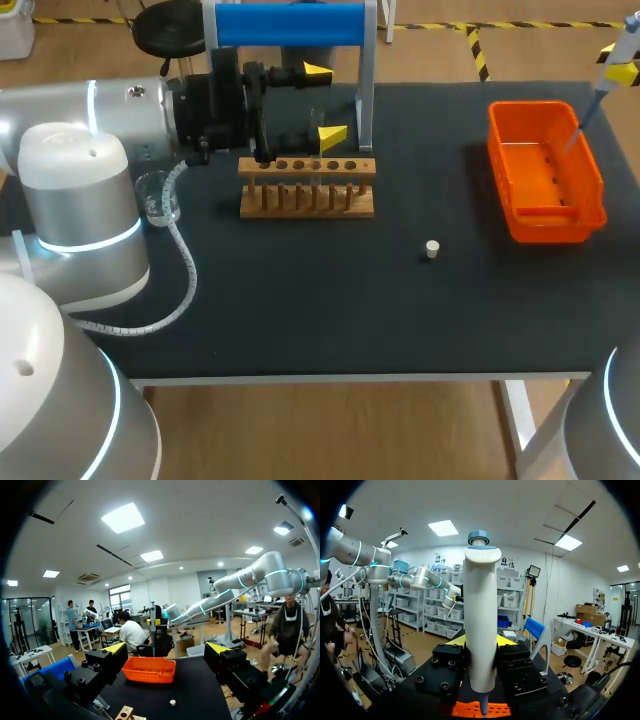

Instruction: Invert the test tube, pick up the pipette, mount the tip to pipette, aspirate from beaker and dispense into the tube, eject the tip, return the pipette, and cap with the stopper.

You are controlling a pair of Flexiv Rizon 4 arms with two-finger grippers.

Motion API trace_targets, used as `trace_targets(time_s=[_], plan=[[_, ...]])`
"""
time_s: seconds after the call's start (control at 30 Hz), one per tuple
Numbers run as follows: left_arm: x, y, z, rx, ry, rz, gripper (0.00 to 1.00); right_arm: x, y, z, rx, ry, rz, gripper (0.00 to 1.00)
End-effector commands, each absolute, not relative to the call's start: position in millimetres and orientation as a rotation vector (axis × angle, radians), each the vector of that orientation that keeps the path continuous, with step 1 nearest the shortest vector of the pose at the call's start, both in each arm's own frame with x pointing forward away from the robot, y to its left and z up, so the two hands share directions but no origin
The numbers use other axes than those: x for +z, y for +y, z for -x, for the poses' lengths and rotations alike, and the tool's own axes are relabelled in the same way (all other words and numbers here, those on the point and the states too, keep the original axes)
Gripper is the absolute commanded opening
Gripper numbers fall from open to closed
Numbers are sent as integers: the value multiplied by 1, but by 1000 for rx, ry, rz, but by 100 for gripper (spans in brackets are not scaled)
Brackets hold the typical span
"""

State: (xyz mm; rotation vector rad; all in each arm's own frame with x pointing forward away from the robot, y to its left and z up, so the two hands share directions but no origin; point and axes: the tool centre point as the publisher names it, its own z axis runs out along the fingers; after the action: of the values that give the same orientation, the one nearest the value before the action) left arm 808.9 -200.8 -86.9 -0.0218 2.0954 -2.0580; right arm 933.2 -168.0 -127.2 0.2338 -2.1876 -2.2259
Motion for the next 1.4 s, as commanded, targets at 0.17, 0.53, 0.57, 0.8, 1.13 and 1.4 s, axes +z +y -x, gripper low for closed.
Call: trace_targets(time_s=[0.17, 0.53, 0.57, 0.8, 1.13, 1.4], plan=[[-86, -204, -810, -2066, 2072, 24, 100, -127, -169, -934, -2224, -2187, -238, 0], [-54, -268, -848, -2003, 2051, 107, 100, -127, -169, -934, -2224, -2187, -238, 0], [-53, -275, -852, -1990, 2058, 135, 100, -127, -169, -934, -2224, -2187, -238, 0], [-45, -326, -870, -1894, 2117, 227, 100, -127, -169, -934, -2224, -2187, -238, 0], [-41, -396, -895, -1942, 2130, 234, 100, -127, -169, -934, -2224, -2187, -238, 0], [-35, -446, -908, -1962, 2157, 218, 100, -127, -169, -934, -2224, -2187, -238, 0]])
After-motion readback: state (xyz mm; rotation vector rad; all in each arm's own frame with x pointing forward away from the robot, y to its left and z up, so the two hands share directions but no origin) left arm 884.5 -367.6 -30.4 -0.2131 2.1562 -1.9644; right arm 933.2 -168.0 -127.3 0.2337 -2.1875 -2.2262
